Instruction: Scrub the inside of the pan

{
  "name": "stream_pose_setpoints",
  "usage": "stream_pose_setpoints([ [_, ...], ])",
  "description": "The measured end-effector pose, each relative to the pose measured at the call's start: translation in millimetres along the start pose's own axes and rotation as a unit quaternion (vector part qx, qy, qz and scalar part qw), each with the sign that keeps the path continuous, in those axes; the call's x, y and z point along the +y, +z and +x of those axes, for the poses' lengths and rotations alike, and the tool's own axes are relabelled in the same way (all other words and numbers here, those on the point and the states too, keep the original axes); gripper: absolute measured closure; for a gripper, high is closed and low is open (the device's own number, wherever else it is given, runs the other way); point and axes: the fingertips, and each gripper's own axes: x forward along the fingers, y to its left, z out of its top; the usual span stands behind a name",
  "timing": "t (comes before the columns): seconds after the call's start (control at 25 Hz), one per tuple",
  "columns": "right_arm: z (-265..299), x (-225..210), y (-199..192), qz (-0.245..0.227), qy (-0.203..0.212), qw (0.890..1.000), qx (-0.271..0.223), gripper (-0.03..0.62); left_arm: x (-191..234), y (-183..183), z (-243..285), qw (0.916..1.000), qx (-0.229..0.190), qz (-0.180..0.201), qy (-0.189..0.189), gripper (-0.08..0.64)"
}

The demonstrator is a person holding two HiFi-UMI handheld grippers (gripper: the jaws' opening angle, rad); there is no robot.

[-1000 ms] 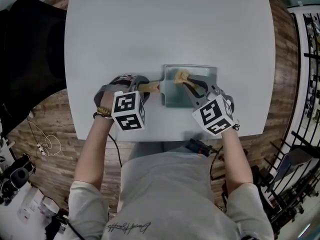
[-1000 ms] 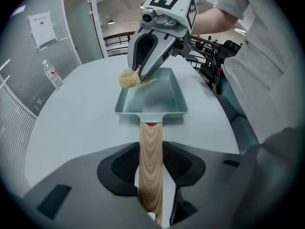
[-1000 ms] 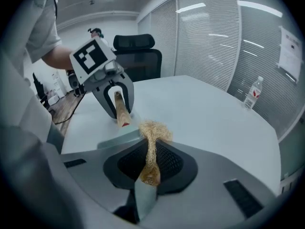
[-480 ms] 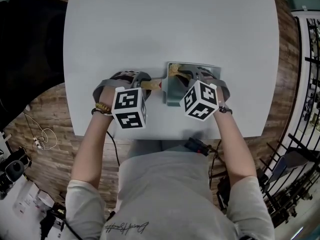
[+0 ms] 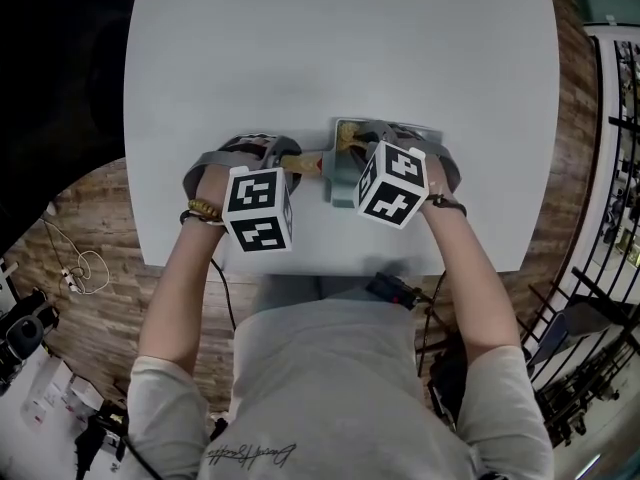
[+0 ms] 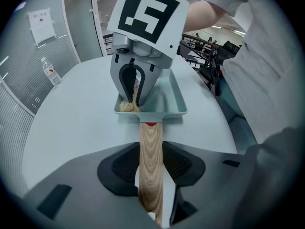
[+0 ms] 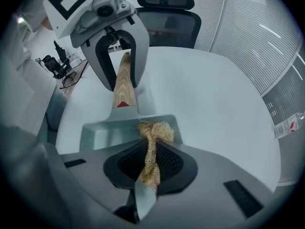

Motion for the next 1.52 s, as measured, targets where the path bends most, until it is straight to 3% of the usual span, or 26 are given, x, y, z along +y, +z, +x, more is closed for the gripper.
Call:
stream_pose_setpoints([
  [0.32, -2.2, 44.1, -6.5, 0.006, 0.072, 0.997, 0.008, 0.529, 4.2, -1.3, 0.7, 1.0, 0.006, -0.004, 0.003, 0.402],
  [0.84, -1.4, 81.4, -11.7, -0.026, 0.116, 0.992, 0.03, 0.529, 8.4, -4.6, 2.6, 0.9999, 0.013, -0.001, 0.005, 0.402],
  [1.08, -1.5, 77.1, -13.5, -0.035, 0.103, 0.994, 0.03, 0.529, 6.1, -5.8, 2.5, 0.9999, 0.016, 0.004, 0.002, 0.402],
  [1.52, -1.6, 1.2, -20.1, -0.015, 0.006, 1.0, 0.022, 0.529, 2.7, -4.6, 2.1, 0.9997, 0.021, 0.008, -0.004, 0.403],
])
